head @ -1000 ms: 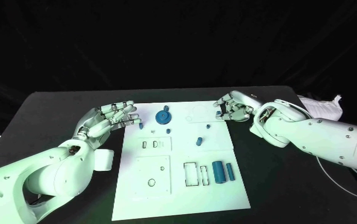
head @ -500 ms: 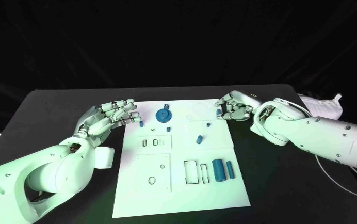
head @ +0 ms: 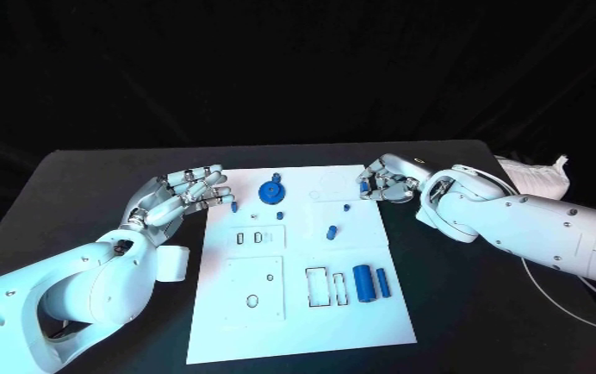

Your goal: Assemble the parts on the task board

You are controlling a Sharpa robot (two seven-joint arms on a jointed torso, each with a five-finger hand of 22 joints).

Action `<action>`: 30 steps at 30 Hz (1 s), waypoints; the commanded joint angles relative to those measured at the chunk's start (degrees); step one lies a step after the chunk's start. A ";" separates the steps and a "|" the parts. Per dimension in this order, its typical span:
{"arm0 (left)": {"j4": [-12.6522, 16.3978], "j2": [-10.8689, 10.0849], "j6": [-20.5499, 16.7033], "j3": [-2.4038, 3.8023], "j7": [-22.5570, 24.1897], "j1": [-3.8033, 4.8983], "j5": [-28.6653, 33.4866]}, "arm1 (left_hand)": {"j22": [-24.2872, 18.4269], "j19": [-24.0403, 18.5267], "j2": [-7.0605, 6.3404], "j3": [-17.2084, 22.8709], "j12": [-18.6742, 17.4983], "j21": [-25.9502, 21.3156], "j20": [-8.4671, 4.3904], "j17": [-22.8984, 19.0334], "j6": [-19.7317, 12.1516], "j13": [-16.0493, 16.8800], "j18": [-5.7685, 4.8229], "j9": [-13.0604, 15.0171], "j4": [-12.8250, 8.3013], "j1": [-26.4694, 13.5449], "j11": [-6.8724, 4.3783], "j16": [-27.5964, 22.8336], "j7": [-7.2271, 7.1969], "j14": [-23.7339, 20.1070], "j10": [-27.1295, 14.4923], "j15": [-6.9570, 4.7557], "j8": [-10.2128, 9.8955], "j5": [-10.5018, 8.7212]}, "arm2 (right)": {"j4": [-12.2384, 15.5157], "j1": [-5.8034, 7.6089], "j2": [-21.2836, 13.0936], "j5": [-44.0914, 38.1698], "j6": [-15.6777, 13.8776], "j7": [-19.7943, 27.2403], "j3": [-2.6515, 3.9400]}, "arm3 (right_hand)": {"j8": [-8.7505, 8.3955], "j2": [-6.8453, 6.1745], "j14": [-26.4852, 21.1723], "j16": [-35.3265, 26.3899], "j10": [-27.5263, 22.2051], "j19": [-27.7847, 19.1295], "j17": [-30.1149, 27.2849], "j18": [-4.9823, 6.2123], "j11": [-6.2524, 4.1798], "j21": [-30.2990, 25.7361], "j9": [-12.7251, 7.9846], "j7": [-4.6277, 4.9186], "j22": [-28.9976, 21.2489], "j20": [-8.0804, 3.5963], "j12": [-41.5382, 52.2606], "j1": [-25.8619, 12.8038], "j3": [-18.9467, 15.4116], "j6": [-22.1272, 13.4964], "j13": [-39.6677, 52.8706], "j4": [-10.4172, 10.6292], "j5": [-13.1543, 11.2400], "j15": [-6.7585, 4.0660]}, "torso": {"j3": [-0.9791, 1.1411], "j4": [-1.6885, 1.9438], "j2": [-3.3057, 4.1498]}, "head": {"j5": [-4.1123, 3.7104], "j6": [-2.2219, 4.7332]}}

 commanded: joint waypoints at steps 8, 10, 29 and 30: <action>0.02 -0.03 0.91 0.04 0.45 0.05 -0.07 | -0.09 0.46 0.36 0.02 -0.22 0.14 0.02 -0.08 0.45 0.08 0.55 -0.02 -0.38 -0.18 0.06 -0.31 1.72 0.33 0.24 -0.10 -0.24 -0.17 | -0.13 -0.18 0.12 -1.02 2.04 0.17 0.00 | 0.78 1.75 4.03 0.20 0.48 1.97 5.29 0.04 -0.77 -0.08 0.25 -0.60 10.01 -0.35 0.88 0.90 1.71 2.57 0.39 -0.34 -1.87 -0.50 | 0.01 0.05 -0.03 | 0.01 -0.42; 0.01 -0.03 0.93 0.04 0.42 0.05 -0.07 | -0.09 0.46 0.36 0.02 -0.22 0.14 0.02 -0.08 0.45 0.08 0.55 -0.02 -0.38 -0.18 0.06 -0.31 1.72 0.33 0.24 -0.10 -0.24 -0.17 | -0.26 -0.18 0.14 -1.00 2.09 0.06 0.00 | 1.05 2.19 4.07 0.33 0.66 2.12 5.51 -0.01 -0.97 0.01 0.39 -0.87 10.21 -0.46 1.26 1.12 2.20 3.34 0.65 -0.45 -2.04 -0.65 | -0.03 0.05 -0.06 | -0.12 -0.41; -0.04 -0.04 0.96 0.04 0.27 0.05 -0.05 | -0.11 0.52 0.48 0.13 -0.28 0.15 0.00 -0.09 0.42 0.06 0.56 -0.03 -0.59 -0.13 0.07 -0.37 1.74 0.35 0.20 -0.10 -0.31 -0.16 | 0.14 -0.18 0.31 0.90 0.55 -1.01 0.02 | 1.36 3.58 4.20 0.72 0.76 2.43 6.17 -0.11 -1.52 0.20 0.75 -1.51 10.62 -0.98 0.77 1.95 4.58 4.96 0.40 -1.24 -4.63 -1.16 | 0.01 0.00 -0.12 | -0.29 -0.72; -0.04 -0.03 0.96 0.04 0.27 0.05 -0.05 | -0.11 0.53 0.48 0.14 -0.28 0.15 0.00 -0.09 0.42 0.06 0.56 -0.03 -0.60 -0.12 0.07 -0.37 1.74 0.36 0.20 -0.10 -0.32 -0.16 | 0.35 -0.17 0.34 1.11 0.35 -1.25 0.04 | 1.36 3.69 4.19 0.70 0.74 2.43 6.15 -0.11 -1.55 0.19 0.77 -1.54 10.62 -1.01 0.64 2.04 4.78 5.02 0.32 -1.34 -4.78 -1.18 | 0.00 0.00 -0.12 | -0.26 -0.70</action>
